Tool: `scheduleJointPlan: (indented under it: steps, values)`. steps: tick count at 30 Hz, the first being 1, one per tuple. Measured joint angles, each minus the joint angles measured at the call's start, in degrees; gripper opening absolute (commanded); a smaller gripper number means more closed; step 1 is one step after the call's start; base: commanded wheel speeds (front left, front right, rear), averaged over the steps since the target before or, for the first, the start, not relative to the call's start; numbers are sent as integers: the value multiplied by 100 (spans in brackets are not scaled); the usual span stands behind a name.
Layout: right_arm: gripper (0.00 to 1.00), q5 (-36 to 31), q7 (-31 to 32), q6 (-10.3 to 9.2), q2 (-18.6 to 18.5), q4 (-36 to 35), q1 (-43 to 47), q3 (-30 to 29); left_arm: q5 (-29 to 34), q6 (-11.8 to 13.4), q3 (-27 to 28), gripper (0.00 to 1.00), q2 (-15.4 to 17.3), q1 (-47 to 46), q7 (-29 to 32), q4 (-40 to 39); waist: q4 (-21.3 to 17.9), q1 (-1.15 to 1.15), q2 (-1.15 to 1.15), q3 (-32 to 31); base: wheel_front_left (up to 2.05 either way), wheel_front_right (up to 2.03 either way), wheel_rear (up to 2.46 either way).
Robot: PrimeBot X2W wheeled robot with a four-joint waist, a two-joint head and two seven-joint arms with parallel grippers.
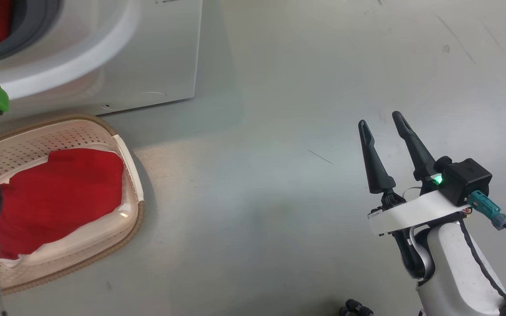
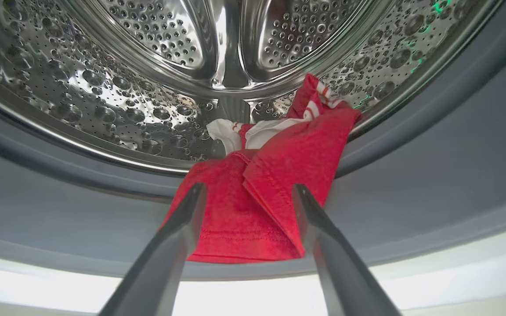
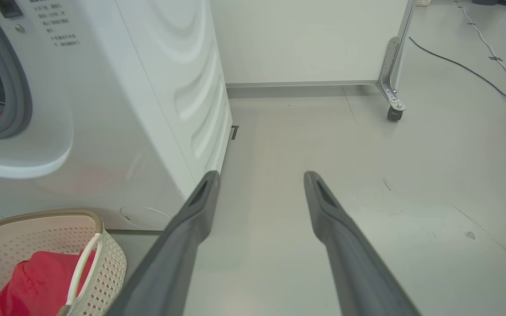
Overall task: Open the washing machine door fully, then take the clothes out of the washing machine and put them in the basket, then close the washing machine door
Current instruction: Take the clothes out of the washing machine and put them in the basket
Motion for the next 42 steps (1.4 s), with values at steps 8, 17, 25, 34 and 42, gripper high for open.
scheduleJointPlan:
  steps: [8, 17, 25, 34, 42]
  values:
    - [100, 197, 0, 1, 19, 19, -50, 77, 135, 138, -43, 100, 193, -656, 530, 461, -174, 0, 0, 204, 0, 0, 0]
    - [100, 391, 0, 1, 27, 54, -133, 187, 193, 281, -59, 100, 337, -1290, 866, 858, -345, 0, 0, 398, 0, 0, 0]
    - [100, 400, 1, 0, 30, 55, -192, 270, 385, 345, -169, 100, 482, -1571, 1083, 1240, -446, 0, 0, 549, 0, 0, 0]
    - [100, 444, 1, -2, 35, 38, -305, 394, 461, 564, -97, 100, 589, -1944, 1207, 1603, -525, 0, 0, 698, 0, 0, 0]
    - [100, 447, 0, -9, 35, 41, -337, 413, 365, 589, -14, 100, 601, -2165, 1233, 1918, -559, 0, 0, 739, 0, 0, 0]
